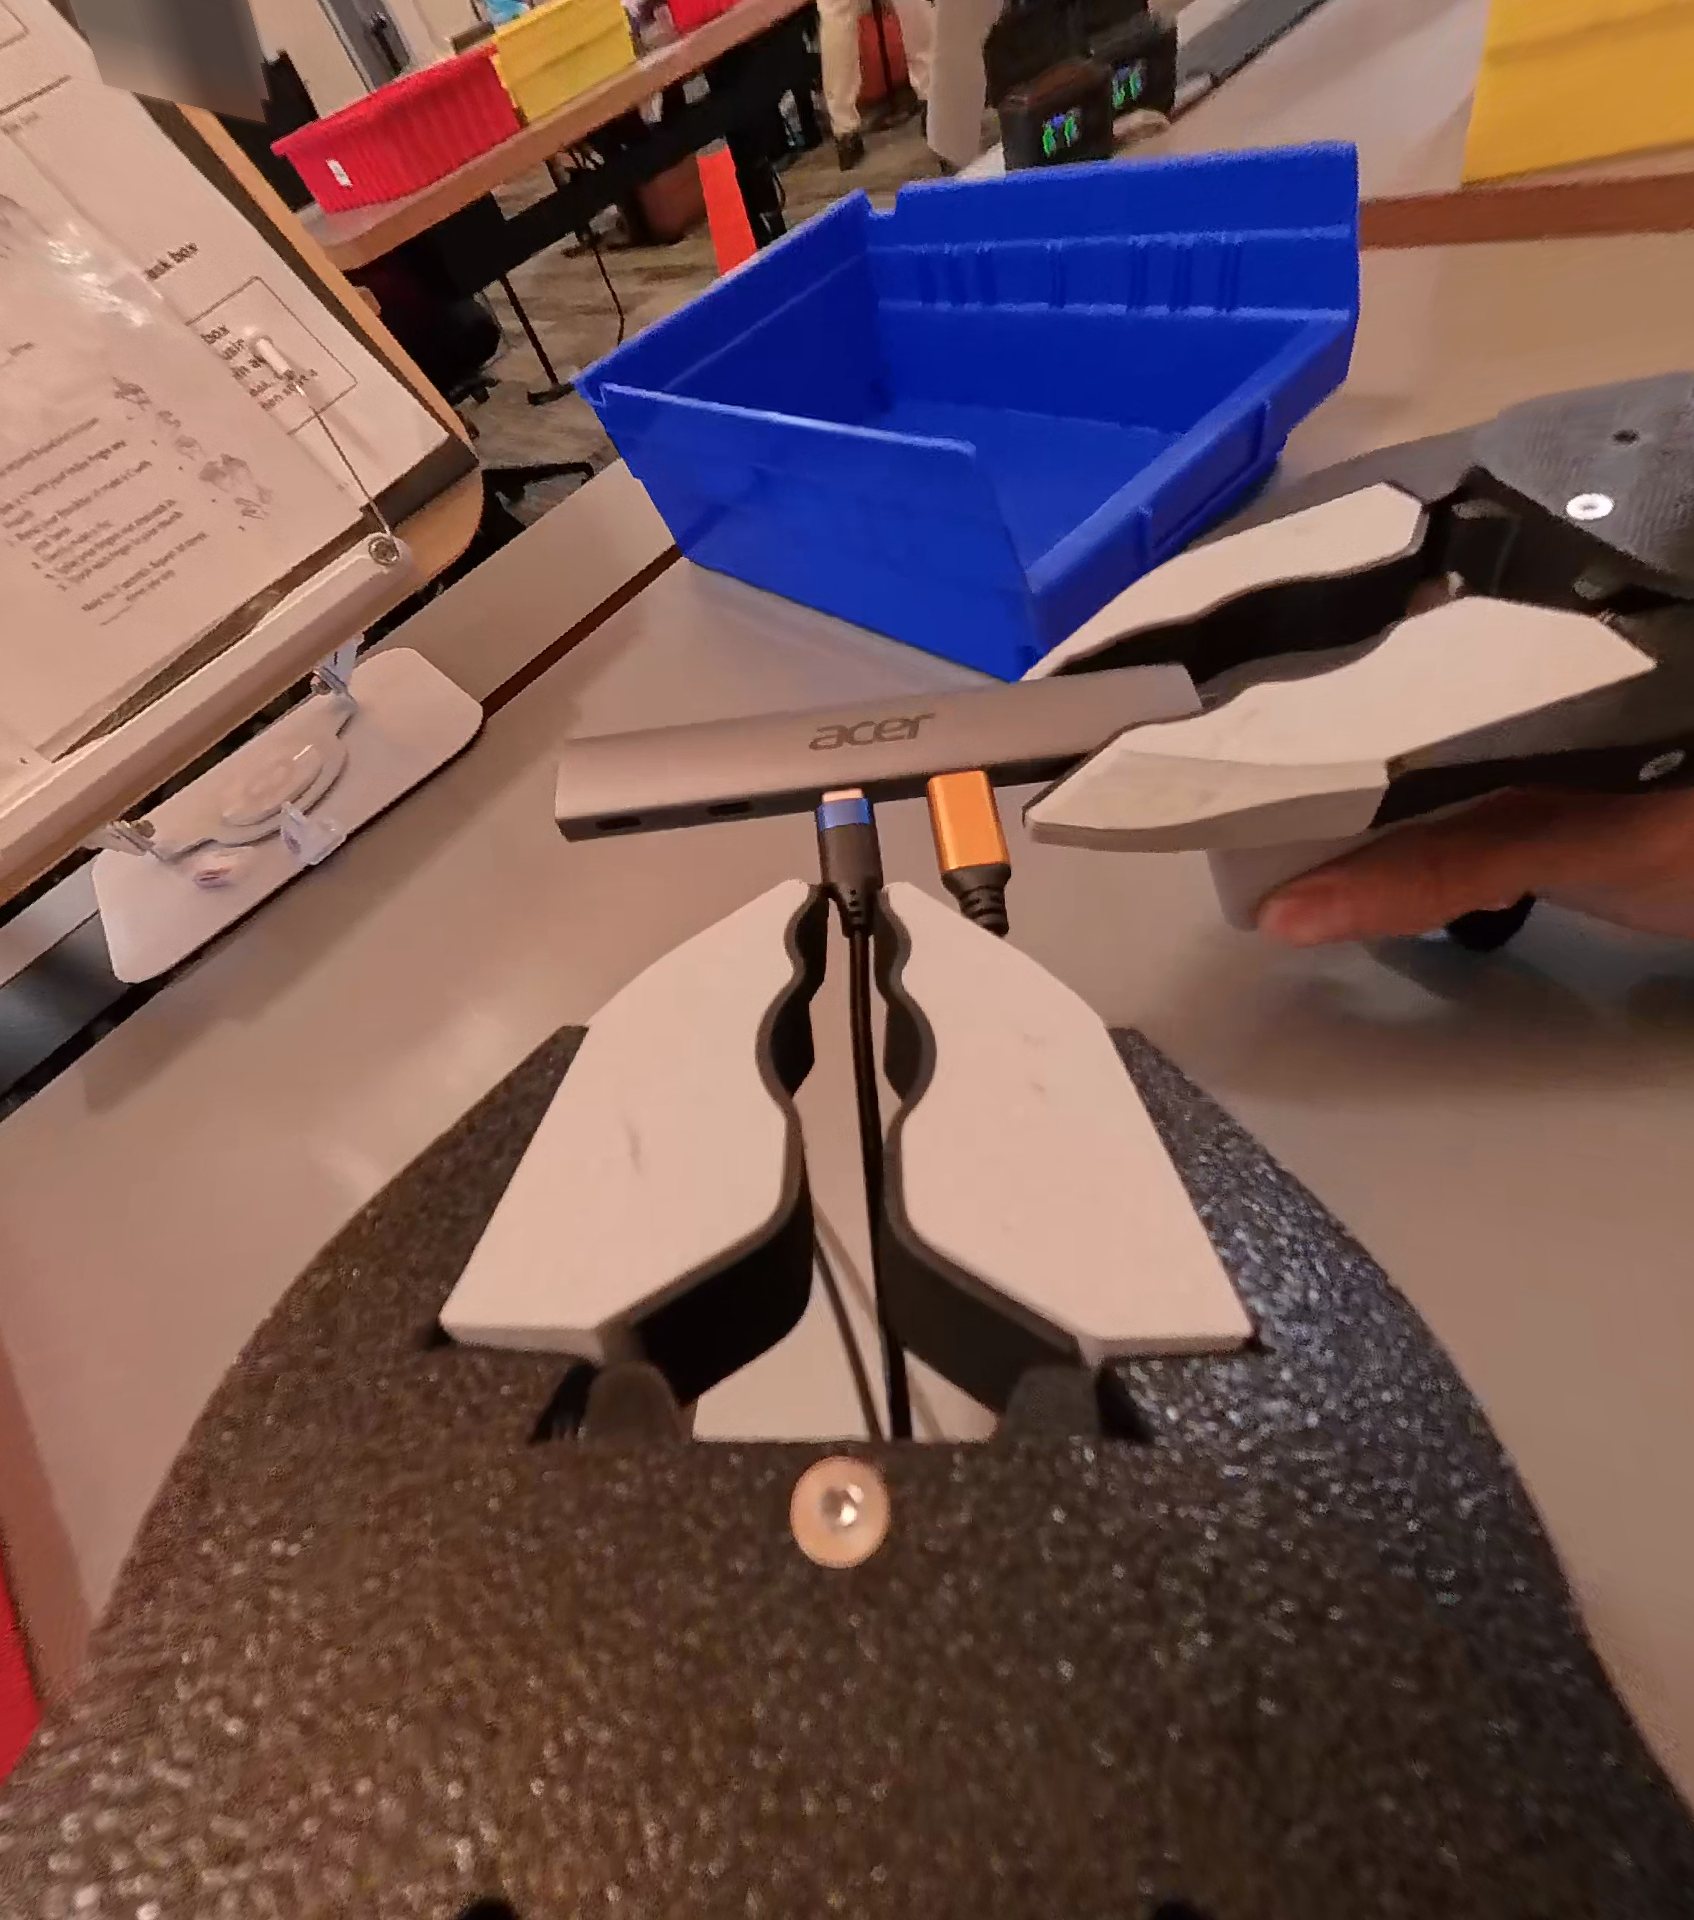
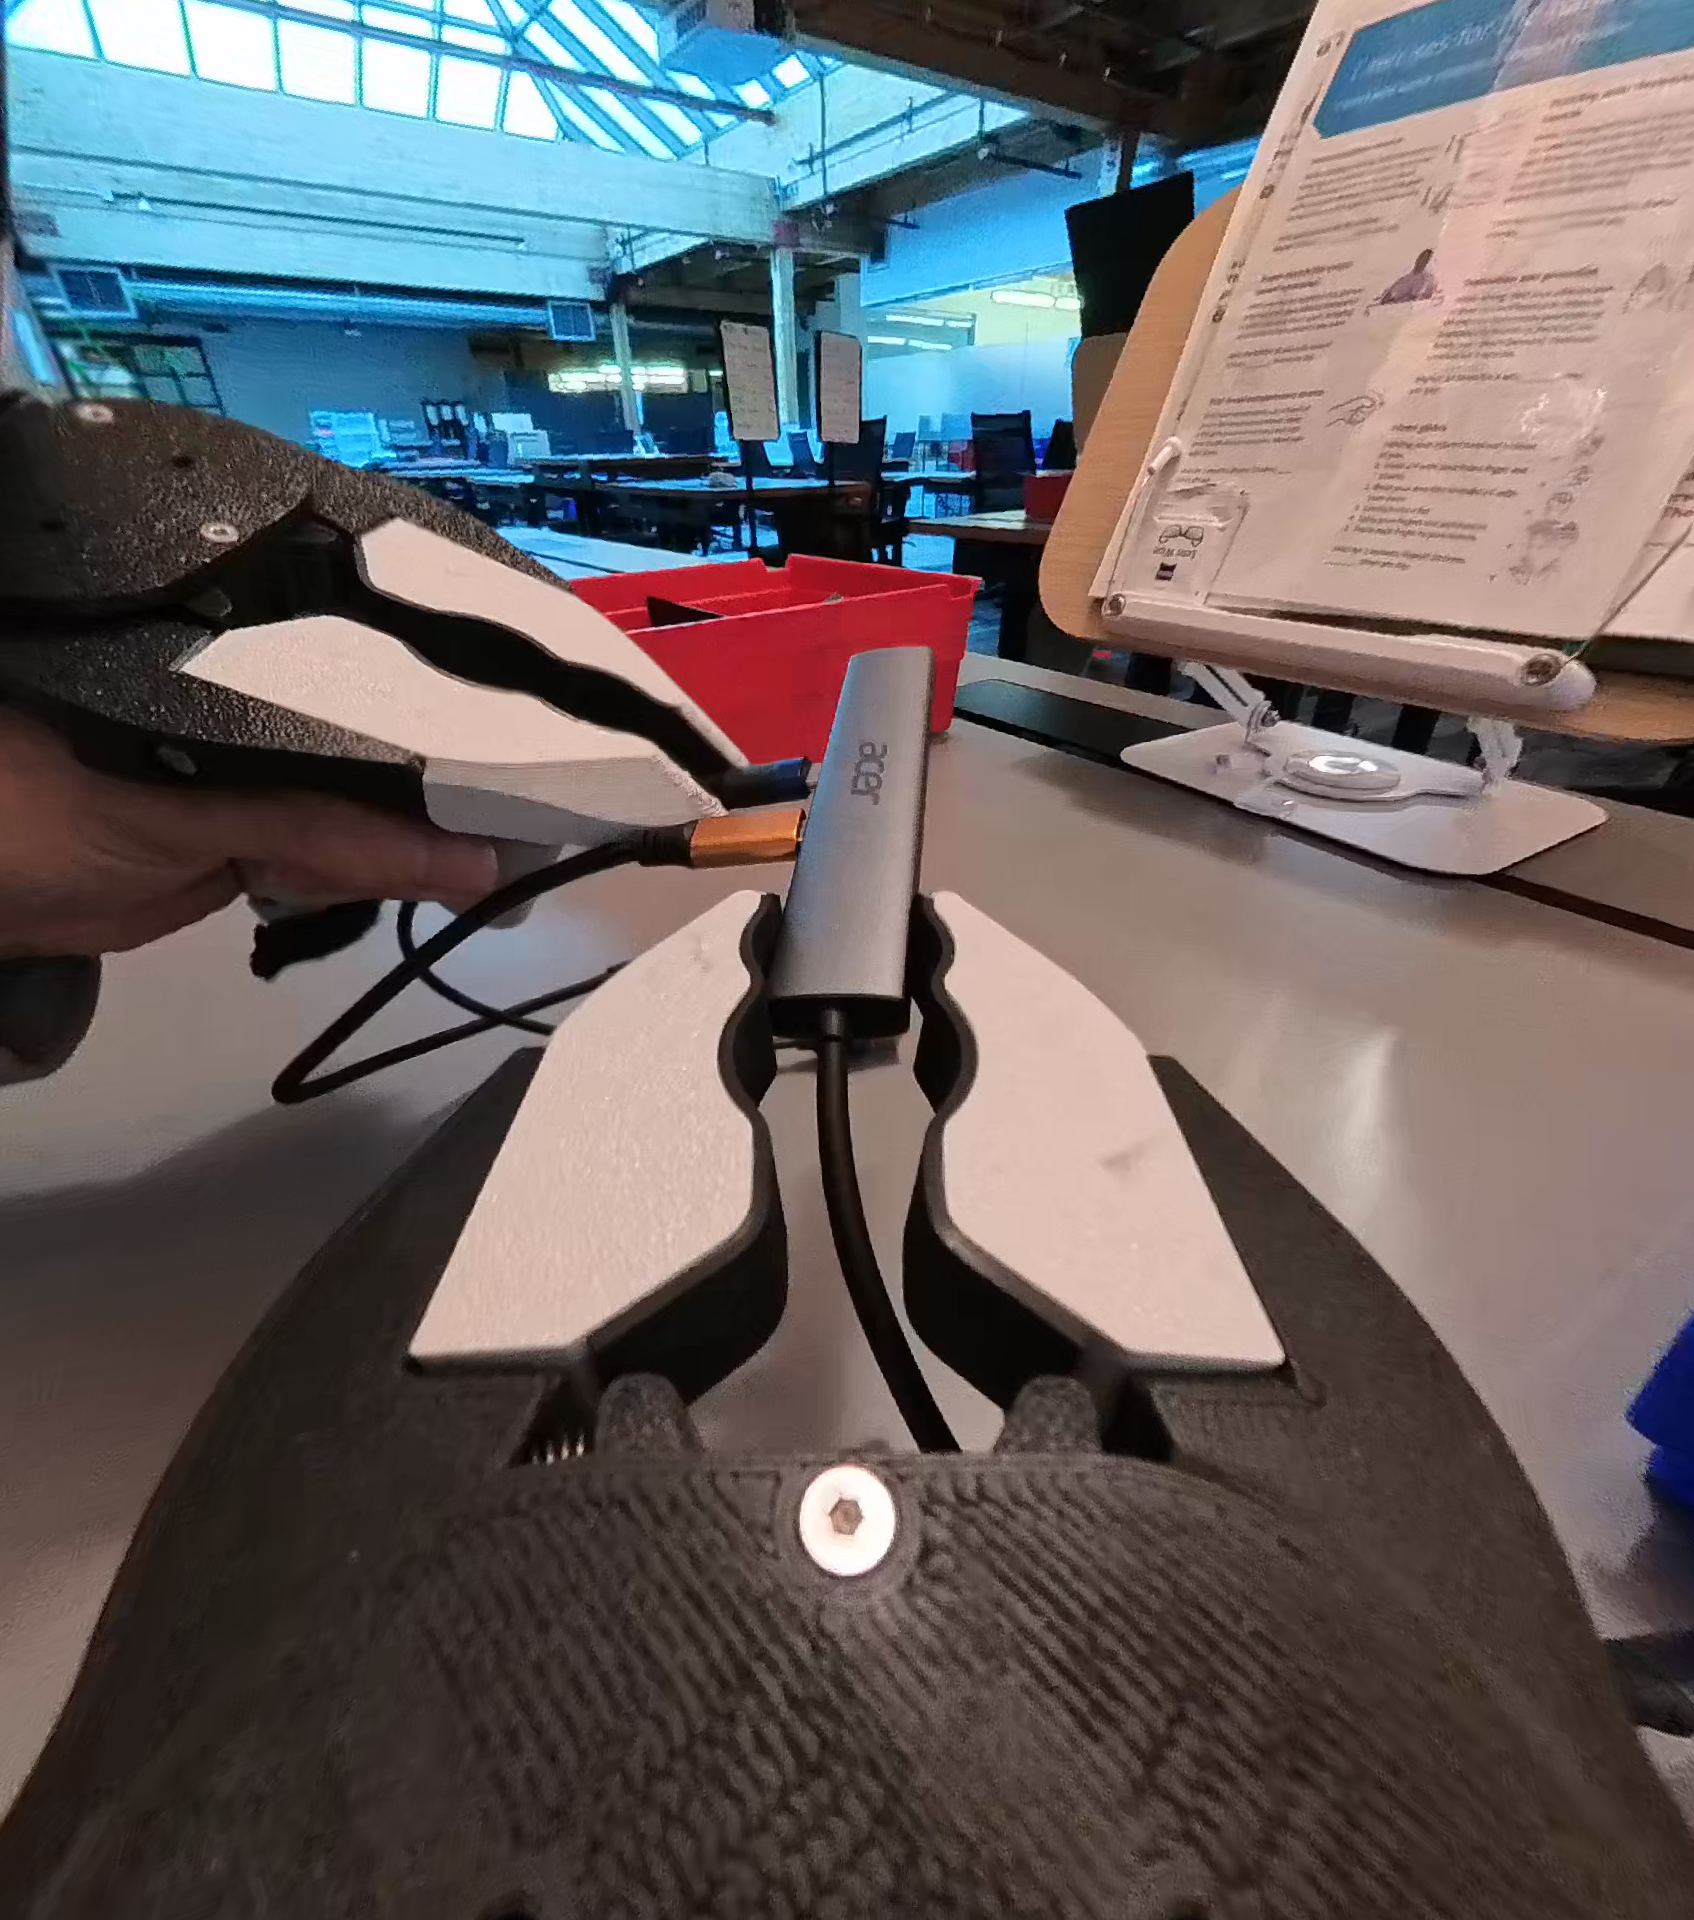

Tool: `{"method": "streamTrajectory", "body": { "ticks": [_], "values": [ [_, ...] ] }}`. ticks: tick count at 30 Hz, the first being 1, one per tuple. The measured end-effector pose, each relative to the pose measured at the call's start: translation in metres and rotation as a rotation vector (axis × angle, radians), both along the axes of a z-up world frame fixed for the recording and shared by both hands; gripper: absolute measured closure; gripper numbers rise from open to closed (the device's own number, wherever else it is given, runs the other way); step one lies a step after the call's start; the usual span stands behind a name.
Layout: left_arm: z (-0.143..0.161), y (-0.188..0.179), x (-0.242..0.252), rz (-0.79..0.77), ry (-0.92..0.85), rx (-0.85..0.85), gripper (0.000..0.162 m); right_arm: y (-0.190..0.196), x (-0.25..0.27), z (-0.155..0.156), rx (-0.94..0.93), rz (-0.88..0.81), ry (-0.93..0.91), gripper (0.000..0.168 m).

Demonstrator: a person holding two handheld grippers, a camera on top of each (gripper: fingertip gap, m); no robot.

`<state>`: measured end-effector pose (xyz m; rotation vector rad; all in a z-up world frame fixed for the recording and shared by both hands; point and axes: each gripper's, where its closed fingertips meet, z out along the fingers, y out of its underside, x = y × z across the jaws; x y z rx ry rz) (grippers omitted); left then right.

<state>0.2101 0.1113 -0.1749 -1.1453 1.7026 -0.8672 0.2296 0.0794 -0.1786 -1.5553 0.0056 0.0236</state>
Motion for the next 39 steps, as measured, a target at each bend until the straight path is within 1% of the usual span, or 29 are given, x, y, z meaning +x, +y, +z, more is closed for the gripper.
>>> {"method": "streamTrajectory", "body": {
  "ticks": [3, 6, 12, 16, 18, 23, 27, 32, 35, 38, 39],
  "values": [
    [-0.002, 0.000, -0.002, -0.002, 0.015, -0.015, 0.154, 0.000, 0.000, 0.000, 0.003, 0.037, 0.034, 0.144],
    [-0.002, 0.000, -0.003, 0.040, -0.001, -0.081, 0.154, 0.001, -0.001, 0.001, 0.013, -0.003, -0.014, 0.145],
    [-0.002, -0.006, -0.002, 0.047, 0.007, -0.367, 0.155, -0.001, 0.002, 0.007, 0.065, -0.034, -0.030, 0.143],
    [0.000, -0.007, -0.002, 0.042, 0.003, -0.478, 0.155, -0.002, 0.002, 0.010, 0.089, -0.040, -0.048, 0.143],
    [0.000, -0.008, -0.001, 0.042, -0.002, -0.490, 0.155, -0.002, 0.002, 0.010, 0.087, -0.038, -0.039, 0.143],
    [0.002, -0.010, -0.001, 0.042, -0.038, -0.451, 0.155, -0.003, 0.006, 0.012, 0.105, -0.052, -0.021, 0.145],
    [0.001, -0.010, -0.001, 0.042, -0.041, -0.332, 0.155, -0.004, 0.006, 0.011, 0.098, -0.026, 0.011, 0.144],
    [0.001, -0.007, -0.005, 0.043, -0.027, -0.155, 0.155, -0.002, 0.000, 0.008, 0.074, -0.022, -0.030, 0.144],
    [0.010, -0.006, -0.007, 0.034, -0.076, -0.143, 0.155, 0.001, -0.004, 0.005, 0.047, 0.003, -0.043, 0.143],
    [0.000, -0.001, -0.010, 0.038, 0.003, -0.030, 0.155, 0.003, -0.006, 0.002, 0.022, -0.018, -0.089, 0.143],
    [0.000, -0.001, -0.011, 0.035, -0.008, -0.015, 0.155, 0.004, -0.006, 0.002, 0.023, -0.016, -0.086, 0.143]
  ]
}}
